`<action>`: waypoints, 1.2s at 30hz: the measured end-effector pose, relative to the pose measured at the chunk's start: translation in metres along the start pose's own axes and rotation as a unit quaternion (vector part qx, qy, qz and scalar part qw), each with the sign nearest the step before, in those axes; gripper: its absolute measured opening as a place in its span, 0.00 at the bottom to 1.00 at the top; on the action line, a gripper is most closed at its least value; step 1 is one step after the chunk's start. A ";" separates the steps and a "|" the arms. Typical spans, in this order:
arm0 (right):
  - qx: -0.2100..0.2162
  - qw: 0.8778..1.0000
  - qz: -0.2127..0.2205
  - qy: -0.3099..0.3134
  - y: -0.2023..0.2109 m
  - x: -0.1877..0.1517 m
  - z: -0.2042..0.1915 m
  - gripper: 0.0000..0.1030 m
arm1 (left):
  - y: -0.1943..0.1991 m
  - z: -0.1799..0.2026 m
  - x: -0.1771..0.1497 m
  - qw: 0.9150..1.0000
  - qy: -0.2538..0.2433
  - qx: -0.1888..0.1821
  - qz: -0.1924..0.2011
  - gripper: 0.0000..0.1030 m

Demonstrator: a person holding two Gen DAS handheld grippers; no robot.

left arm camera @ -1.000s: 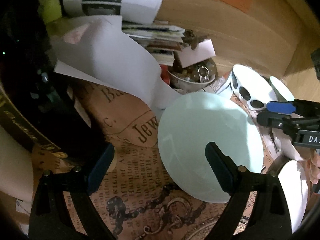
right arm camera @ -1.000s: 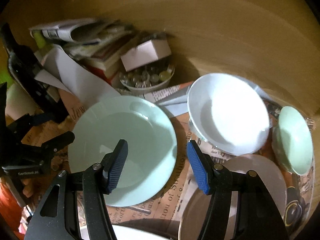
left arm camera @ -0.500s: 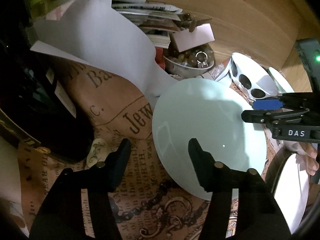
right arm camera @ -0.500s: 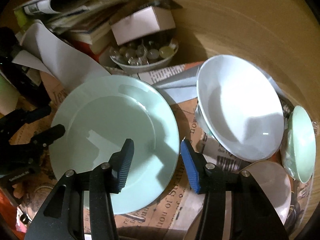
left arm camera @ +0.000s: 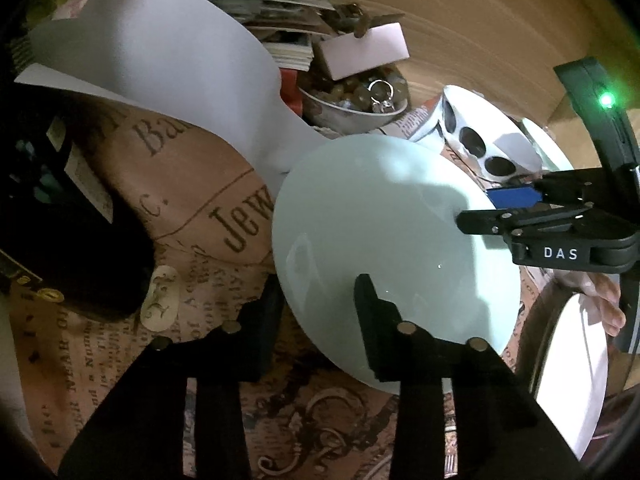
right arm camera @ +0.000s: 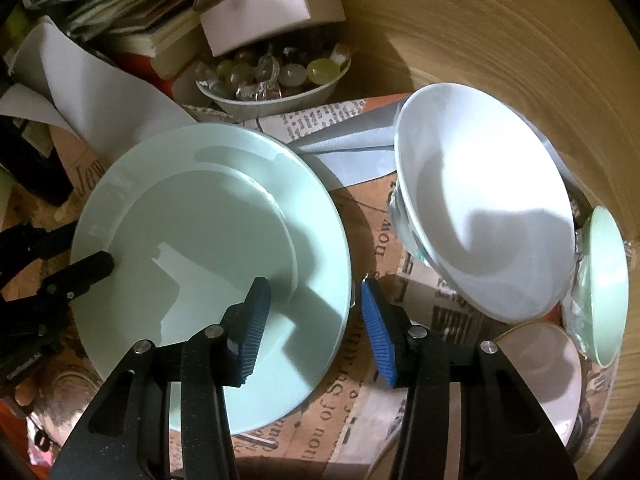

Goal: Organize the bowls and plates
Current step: 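Move both tools to the mint green plate and close on its rim, then lift the mint green plate with both tools and carry it over the white plate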

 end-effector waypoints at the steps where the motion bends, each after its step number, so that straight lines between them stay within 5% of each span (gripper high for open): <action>1: 0.003 1.000 -0.001 0.001 0.000 0.000 -0.002 0.35 | 0.000 0.000 -0.001 1.000 0.000 0.000 -0.001 0.33; 21: 0.009 1.000 0.003 0.024 -0.012 -0.006 -0.032 0.35 | 0.008 -0.001 -0.011 1.000 -0.013 0.026 0.001 0.31; 32: 0.006 1.000 -0.006 0.021 -0.025 0.004 -0.021 0.44 | 0.011 -0.003 -0.012 1.000 -0.009 0.015 0.000 0.31; 36: 0.010 0.999 0.001 0.033 -0.017 0.002 -0.019 0.29 | 0.011 0.005 -0.014 0.999 -0.024 0.021 -0.001 0.32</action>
Point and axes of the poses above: each gripper's, at about its wrist camera, not at the fingertips, and y roughly against the way its jaws point, z to its right, x to its top, the point moved 6 cm from there along -y, roughly the way its jaws point, and after that the axes turned 5 degrees about -x, right-handed, at the moved point
